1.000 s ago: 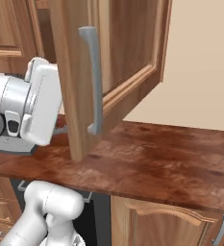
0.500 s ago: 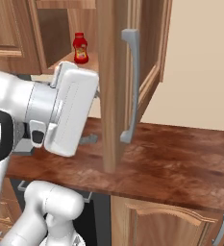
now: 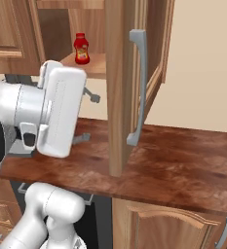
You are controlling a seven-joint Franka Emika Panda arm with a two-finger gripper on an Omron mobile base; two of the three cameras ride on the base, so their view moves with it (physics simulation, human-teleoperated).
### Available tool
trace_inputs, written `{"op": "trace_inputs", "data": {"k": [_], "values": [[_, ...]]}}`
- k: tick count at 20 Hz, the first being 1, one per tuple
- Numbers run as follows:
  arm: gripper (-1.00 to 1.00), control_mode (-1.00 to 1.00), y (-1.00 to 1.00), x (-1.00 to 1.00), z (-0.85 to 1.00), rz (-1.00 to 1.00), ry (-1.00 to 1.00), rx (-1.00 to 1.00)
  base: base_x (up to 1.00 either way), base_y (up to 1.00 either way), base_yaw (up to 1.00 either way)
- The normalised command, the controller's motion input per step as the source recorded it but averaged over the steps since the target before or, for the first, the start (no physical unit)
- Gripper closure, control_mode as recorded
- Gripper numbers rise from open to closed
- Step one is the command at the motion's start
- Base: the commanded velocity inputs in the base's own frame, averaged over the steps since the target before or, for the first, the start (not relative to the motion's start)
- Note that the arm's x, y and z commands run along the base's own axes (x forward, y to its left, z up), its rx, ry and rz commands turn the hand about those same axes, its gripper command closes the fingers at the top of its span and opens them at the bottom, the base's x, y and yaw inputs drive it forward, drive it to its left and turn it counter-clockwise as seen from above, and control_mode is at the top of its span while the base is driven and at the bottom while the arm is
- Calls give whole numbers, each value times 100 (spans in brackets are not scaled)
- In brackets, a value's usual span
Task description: Move the ketchup and shaker from the cabinet to the dining counter.
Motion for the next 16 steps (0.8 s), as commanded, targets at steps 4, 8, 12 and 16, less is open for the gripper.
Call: {"op": "trace_inputs", "data": {"k": [4, 8, 12, 16], "values": [[-100, -100, 58, 11, 7, 33, 16, -8, 0, 0, 0], [-100, -100, 52, 1, 15, 43, 30, -6, 0, 0, 0], [-100, -100, 37, 0, 18, 52, 35, 0, 0, 0, 0], [-100, -100, 32, 0, 21, 59, 41, 0, 0, 0, 0]]}}
